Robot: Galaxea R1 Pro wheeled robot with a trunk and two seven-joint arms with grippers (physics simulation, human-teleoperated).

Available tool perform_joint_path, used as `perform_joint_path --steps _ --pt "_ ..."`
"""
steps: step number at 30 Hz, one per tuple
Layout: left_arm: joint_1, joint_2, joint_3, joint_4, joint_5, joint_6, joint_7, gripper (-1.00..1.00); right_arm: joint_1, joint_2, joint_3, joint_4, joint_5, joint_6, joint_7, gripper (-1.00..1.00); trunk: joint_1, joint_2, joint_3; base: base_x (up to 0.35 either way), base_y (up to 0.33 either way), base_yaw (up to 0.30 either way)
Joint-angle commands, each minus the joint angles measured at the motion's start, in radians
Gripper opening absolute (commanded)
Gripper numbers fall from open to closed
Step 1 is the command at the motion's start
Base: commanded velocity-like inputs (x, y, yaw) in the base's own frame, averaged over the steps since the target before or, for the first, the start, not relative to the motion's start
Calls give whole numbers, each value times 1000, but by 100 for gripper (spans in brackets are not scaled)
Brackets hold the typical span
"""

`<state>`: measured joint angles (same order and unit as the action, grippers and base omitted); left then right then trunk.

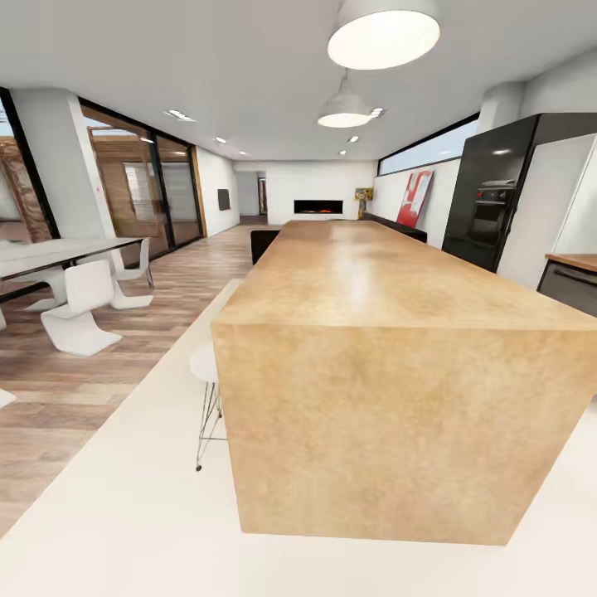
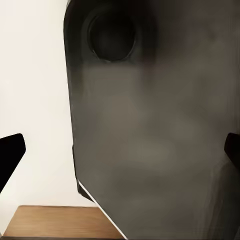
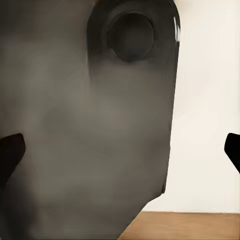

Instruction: Set up a coffee station on the kitchen countertop: keep the coffee maker on the countertop, move the bottle of coffee from the kitchen shelf to the counter next to the coffee maker, place a paper coffee filter on top of the coffee maker, put the saucer next to the coffee maker with the coffee cup on the saucer, and place the electric kettle next to the coffee maker.

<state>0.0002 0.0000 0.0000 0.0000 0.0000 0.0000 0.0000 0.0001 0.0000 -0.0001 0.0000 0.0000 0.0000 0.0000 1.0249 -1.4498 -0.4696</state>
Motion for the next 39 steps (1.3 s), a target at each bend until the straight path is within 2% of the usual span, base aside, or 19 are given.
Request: perform_joint_path --steps 1,14,23,34,37,39 --pt "1 -2 2 -6 -1 -2 -2 100 -3 6 0 -6 0 -1 3 100 0 0 0 0 0 0" --pt "1 -2 2 -6 -2 -2 -2 100 -3 75 -1 -34 0 -2 -2 100 0 0 0 0 0 0" --pt "1 -2 -3 -7 1 -2 -2 100 -3 70 -6 -42 -3 -2 3 100 0 0 0 0 0 -211" --pt "1 -2 -3 -37 2 -6 0 100 -3 72 -6 -102 -4 -3 3 100 0 0 -1 0 0 -291" --pt "1 2 -2 -39 2 -17 2 100 -3 72 -6 -119 -4 -3 3 100 0 0 -1 0 0 -293" --pt "1 6 0 -39 2 -51 4 100 -3 69 -7 -129 -3 -3 3 100 0 0 -2 0 0 -293"
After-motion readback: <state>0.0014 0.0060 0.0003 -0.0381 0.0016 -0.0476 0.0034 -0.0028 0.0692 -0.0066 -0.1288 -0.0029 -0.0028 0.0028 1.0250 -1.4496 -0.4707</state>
